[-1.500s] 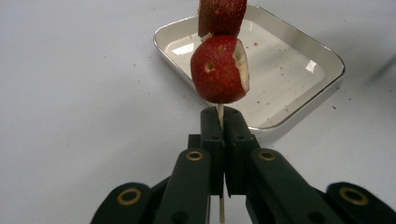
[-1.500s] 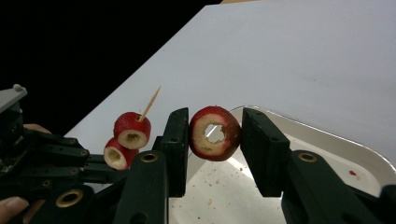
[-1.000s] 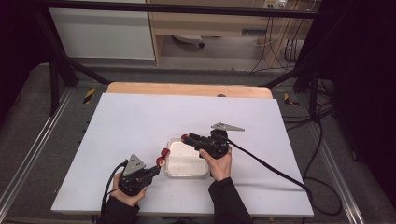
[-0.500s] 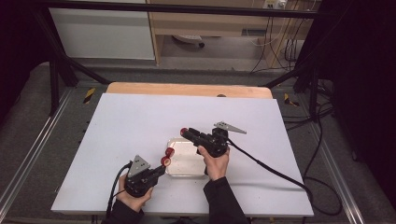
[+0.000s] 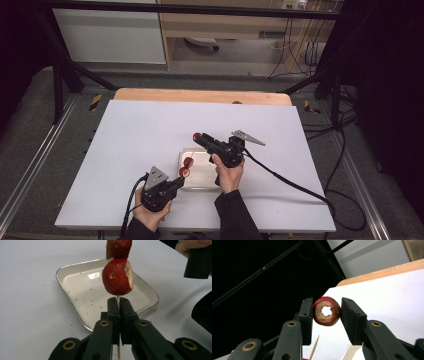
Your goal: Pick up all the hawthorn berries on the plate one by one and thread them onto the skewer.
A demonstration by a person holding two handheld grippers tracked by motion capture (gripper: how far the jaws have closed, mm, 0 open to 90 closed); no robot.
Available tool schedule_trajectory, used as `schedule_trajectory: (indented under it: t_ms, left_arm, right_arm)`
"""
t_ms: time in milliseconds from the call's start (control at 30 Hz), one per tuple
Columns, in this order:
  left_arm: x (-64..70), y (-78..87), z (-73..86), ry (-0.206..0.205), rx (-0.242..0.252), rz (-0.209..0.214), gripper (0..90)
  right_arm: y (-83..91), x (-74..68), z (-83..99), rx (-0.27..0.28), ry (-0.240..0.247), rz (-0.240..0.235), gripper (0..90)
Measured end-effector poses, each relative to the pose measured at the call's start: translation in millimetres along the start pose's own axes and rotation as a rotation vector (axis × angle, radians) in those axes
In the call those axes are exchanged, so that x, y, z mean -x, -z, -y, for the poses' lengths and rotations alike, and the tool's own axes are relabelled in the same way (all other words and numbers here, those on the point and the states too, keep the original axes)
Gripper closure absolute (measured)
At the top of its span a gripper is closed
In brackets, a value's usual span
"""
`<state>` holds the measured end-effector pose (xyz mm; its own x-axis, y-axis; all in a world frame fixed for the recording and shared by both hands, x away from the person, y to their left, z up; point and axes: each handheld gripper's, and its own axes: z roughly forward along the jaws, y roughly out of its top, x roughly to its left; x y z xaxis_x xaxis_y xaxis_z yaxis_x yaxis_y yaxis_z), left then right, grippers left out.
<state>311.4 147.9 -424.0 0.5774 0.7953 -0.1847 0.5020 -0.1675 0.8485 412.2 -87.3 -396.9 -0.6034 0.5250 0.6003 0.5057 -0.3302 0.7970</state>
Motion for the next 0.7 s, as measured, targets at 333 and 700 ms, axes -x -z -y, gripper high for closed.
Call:
schedule_trajectory:
  t_ms: [333,700]
  left_arm:
    - [-1.6,-3.5,-2.7,0.020,0.026,-0.015,87.9]
    - [0.1,-5.7,-2.7,0.013,0.024,-0.013,87.9]
  right_arm:
    - [0.9,-1.7,0.7,0.026,-0.026,-0.019,63.4]
    - [-0.6,-1.2,3.4,0.029,-0.036,-0.023,63.4]
